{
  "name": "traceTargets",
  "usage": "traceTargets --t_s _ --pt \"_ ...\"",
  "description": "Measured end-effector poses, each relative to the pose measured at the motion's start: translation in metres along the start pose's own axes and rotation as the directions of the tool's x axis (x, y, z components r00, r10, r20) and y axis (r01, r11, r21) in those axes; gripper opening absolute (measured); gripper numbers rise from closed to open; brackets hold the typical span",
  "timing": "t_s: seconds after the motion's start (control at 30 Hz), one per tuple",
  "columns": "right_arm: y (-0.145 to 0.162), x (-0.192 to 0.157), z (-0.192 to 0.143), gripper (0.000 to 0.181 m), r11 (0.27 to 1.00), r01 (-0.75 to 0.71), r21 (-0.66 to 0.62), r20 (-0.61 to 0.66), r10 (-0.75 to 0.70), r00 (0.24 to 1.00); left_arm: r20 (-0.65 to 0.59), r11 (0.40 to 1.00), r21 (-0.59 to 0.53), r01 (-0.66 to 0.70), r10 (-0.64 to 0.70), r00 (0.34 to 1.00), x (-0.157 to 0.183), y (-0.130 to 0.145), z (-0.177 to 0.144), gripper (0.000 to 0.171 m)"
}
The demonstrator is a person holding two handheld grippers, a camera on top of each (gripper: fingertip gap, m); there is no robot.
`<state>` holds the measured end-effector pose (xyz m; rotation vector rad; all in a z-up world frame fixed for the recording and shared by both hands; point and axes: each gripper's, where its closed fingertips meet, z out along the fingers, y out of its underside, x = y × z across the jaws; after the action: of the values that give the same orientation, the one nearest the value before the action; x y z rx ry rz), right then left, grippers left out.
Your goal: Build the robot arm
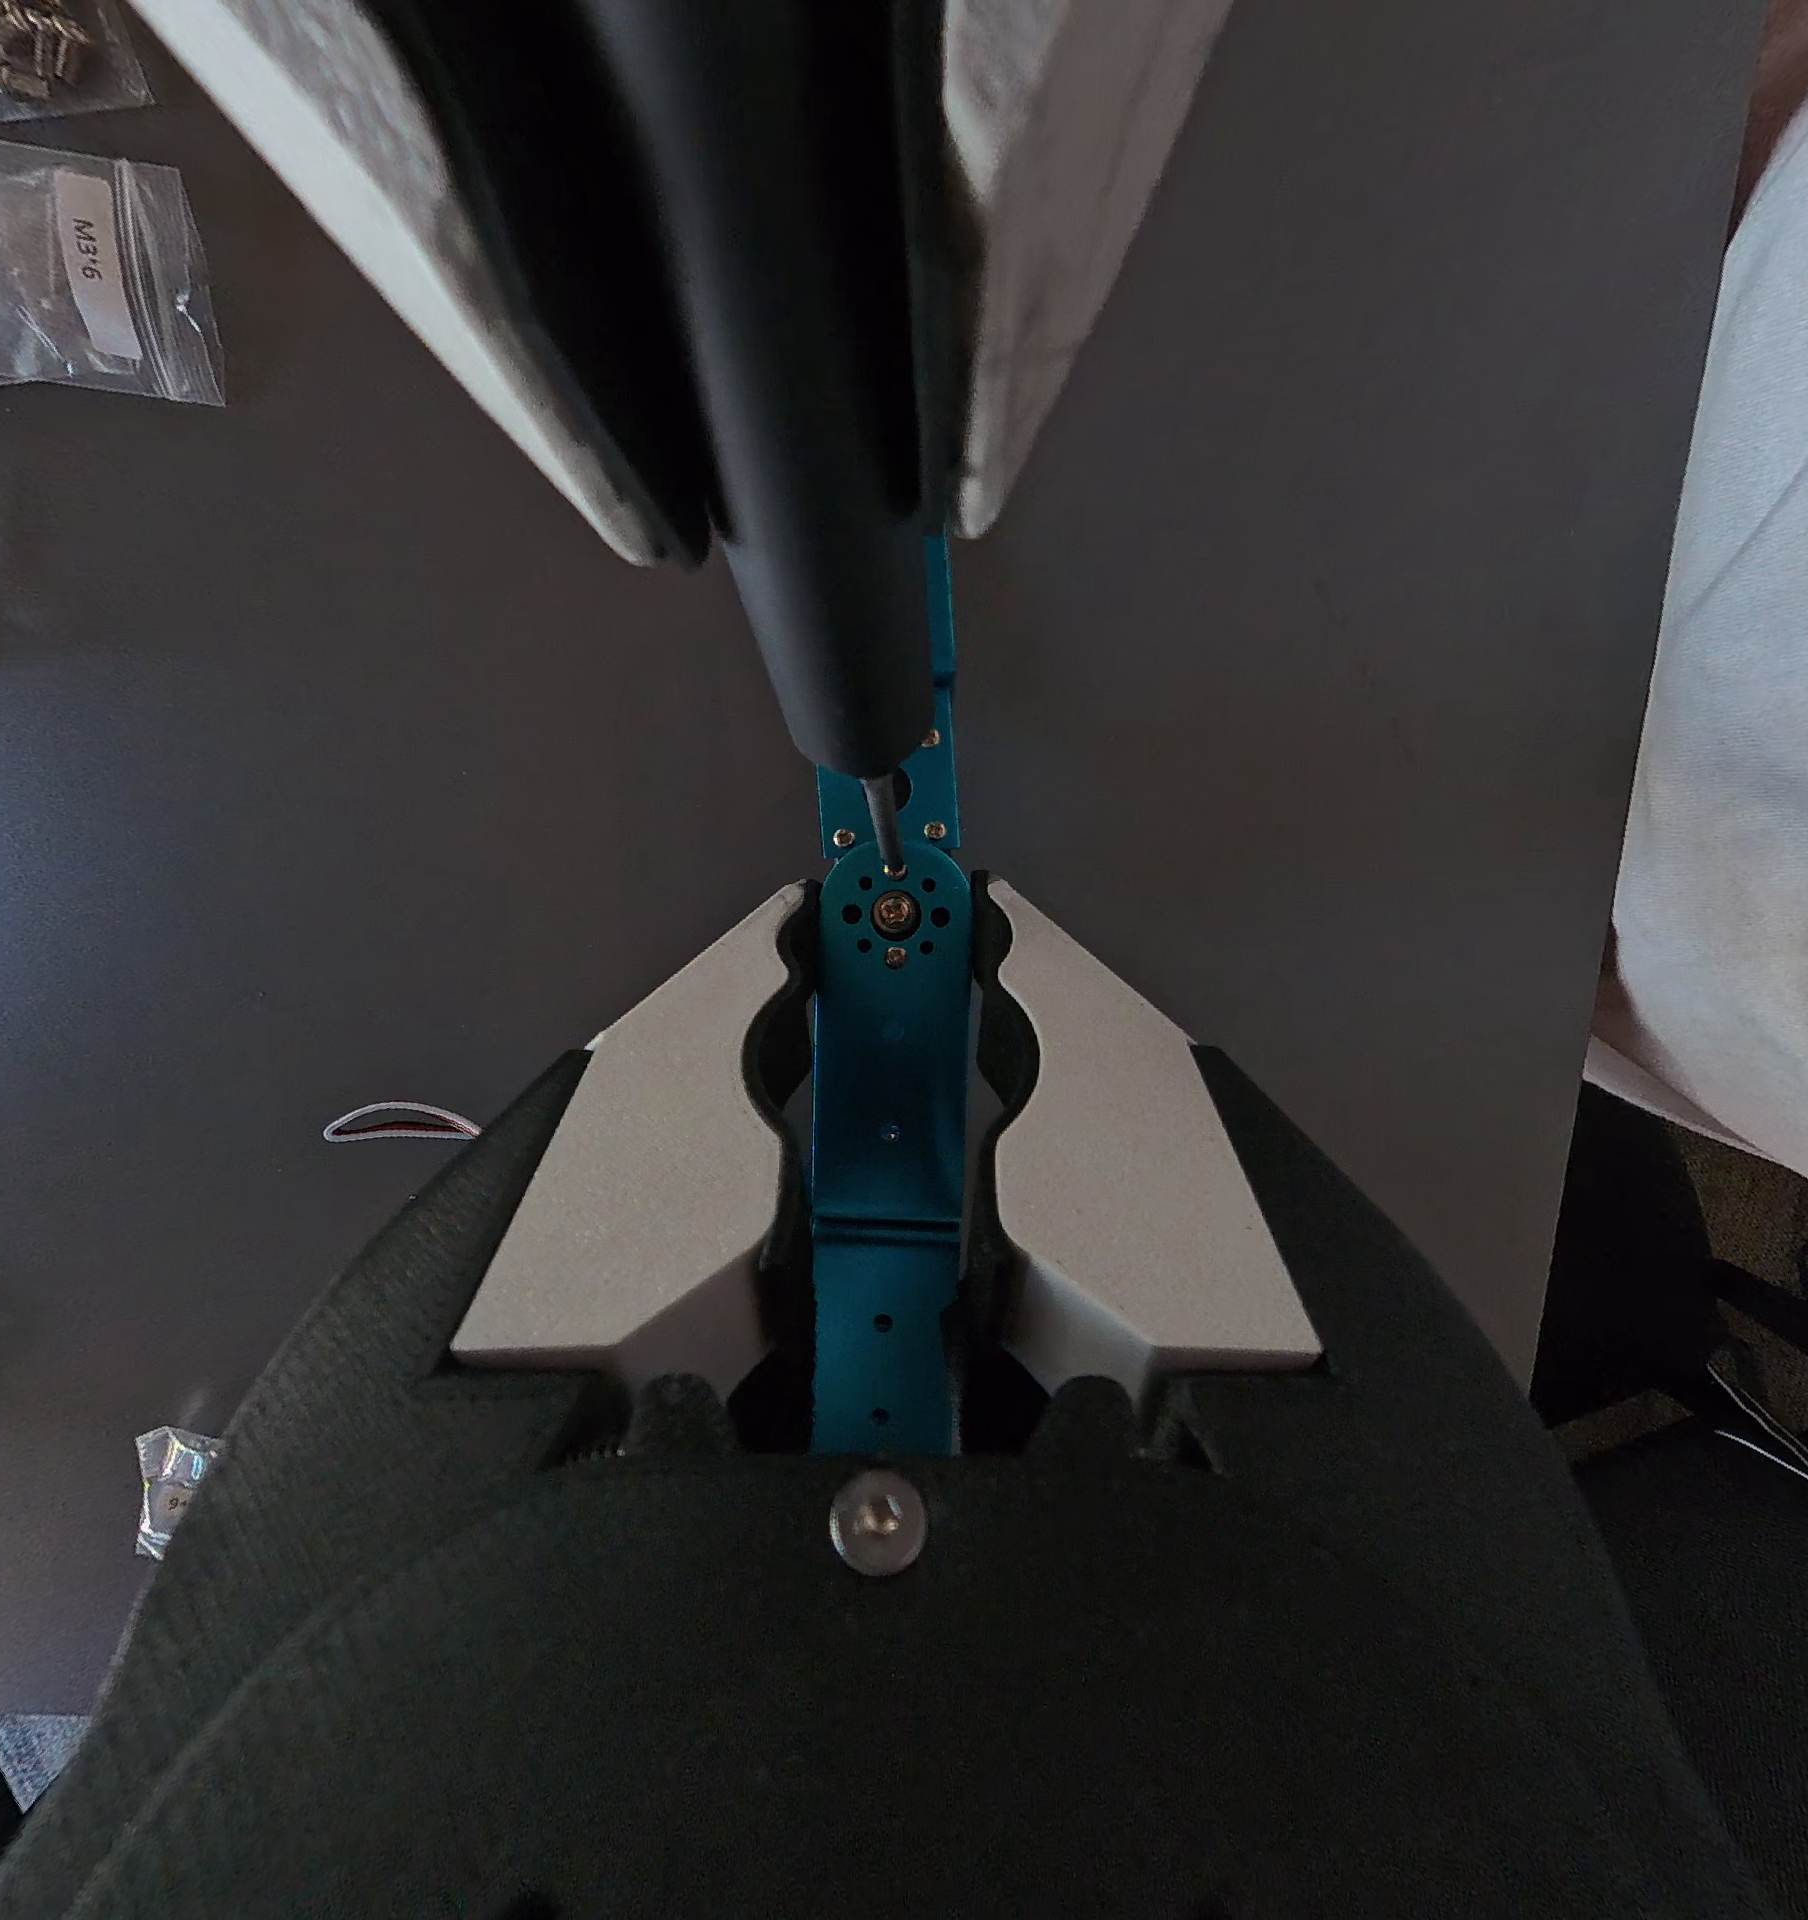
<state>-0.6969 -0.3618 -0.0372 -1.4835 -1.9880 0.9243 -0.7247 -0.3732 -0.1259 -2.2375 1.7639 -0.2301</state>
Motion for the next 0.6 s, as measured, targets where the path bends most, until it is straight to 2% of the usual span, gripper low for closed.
traceTargets --t_s 0.23,0.6 --pt "-0.001 0.0007 0.0009 0.019 0.997 0.071 -0.032 0.017 -0.07 0.997 0.002 1.0 -0.001 0.006 -0.006 1.0 -0.0007 -0.0001 0.0 0.027" --pt "0.0021 0.0021 -0.0002 0.019 0.984 -0.175 0.013 -0.085 0.175 0.981 0.005 1.0 -0.014 0.026 -0.026 1.0 -0.0017 -0.0002 0.0008 0.028"
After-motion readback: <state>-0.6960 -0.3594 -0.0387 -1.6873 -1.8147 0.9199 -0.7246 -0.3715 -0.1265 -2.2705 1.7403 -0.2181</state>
